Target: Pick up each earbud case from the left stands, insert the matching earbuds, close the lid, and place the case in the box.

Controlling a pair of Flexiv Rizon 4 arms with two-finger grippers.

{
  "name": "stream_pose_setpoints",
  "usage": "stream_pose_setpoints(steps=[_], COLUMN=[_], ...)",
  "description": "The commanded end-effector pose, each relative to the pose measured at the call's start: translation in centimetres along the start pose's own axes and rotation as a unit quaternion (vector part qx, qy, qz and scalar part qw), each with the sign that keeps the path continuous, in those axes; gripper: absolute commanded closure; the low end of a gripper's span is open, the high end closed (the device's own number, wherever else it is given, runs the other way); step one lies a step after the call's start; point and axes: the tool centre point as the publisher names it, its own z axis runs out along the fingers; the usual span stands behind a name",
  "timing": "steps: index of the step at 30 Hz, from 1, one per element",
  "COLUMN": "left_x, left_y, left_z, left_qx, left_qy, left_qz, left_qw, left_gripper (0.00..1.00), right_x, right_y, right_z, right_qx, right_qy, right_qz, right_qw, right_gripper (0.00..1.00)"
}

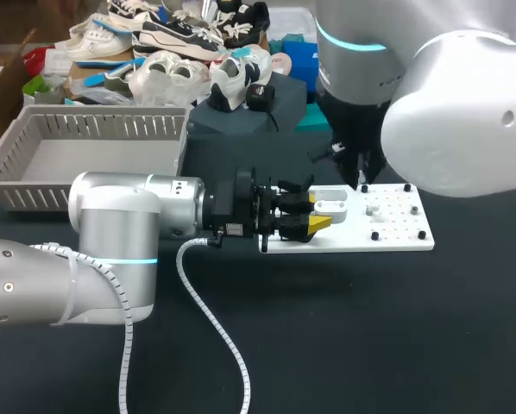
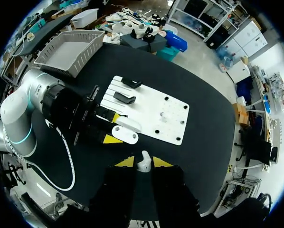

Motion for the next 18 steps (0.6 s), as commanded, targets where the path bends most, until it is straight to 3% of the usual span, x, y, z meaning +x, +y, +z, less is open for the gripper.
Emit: stream_pose_setpoints(steps=[1,5,18], left_x=[0.07,0.07,0.07], left_y=[0.06,0.06,0.06], left_z=[0.01,0.01,0.01], left_qx=[0.0,0.0,0.0], left_qy=[-0.001,-0.001,-0.001], left_qz=[0.0,0.0,0.0], left_qw=[1.0,1.0,1.0], left_gripper=[1.0,1.0,1.0], right_x=[-0.7,-0.4,-0.4], right_y=[1.16,1.64,1.64], right_z=[0.3,0.53,0.53], right_qx=[0.0,-0.018,-0.018], right_qy=[0.021,0.031,0.031], right_qz=[0.0,0.001,0.001], right_qw=[1.0,0.999,0.999], right_gripper=[1.0,1.0,1.0])
